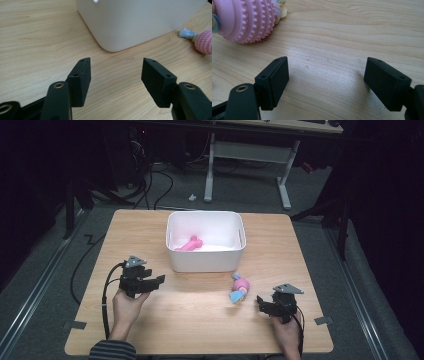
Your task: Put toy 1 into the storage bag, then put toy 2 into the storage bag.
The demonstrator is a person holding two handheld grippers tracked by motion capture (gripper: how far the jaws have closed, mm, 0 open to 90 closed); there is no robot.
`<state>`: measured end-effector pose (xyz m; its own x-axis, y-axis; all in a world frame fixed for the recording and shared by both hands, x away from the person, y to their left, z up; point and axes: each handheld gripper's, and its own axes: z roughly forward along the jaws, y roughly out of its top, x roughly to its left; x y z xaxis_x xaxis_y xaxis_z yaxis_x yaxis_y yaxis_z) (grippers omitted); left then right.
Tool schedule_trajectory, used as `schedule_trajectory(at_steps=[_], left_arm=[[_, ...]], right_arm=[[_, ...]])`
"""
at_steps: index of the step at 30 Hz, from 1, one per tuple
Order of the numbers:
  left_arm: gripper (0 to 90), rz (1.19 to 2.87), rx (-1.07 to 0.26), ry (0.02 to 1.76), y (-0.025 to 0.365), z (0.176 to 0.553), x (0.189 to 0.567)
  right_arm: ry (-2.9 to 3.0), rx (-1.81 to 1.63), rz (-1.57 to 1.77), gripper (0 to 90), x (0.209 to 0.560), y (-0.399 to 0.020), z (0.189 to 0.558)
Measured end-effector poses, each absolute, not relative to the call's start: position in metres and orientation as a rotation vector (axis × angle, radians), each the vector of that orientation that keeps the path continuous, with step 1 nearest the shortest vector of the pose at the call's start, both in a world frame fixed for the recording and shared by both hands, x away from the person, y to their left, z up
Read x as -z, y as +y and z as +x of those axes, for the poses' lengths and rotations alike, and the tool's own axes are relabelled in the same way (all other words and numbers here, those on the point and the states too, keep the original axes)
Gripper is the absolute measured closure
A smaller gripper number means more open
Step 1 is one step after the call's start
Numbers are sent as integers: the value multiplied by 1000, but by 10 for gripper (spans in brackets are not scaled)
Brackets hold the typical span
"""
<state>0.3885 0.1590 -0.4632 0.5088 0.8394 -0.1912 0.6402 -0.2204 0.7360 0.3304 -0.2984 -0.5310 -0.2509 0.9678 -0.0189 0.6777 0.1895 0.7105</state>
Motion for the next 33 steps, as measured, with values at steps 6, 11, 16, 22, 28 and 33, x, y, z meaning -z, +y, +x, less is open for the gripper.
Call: schedule_trajectory(at_steps=[6,11,16,22,28,33], left_arm=[[410,1957,-310,1242,159,390,480],[408,1967,-327,1259,156,388,494],[407,1987,-345,1269,151,387,506],[396,2023,-391,1259,144,386,515],[392,2026,-400,1250,140,385,519],[390,2033,-408,1243,137,387,524]], right_arm=[[2001,-817,1535,202,531,-298,330],[1999,-819,1536,201,531,-298,330],[1999,-819,1536,202,531,-298,330],[2000,-820,1534,202,531,-299,331],[2000,-821,1536,202,531,-298,331],[1999,-822,1537,202,531,-298,331]])
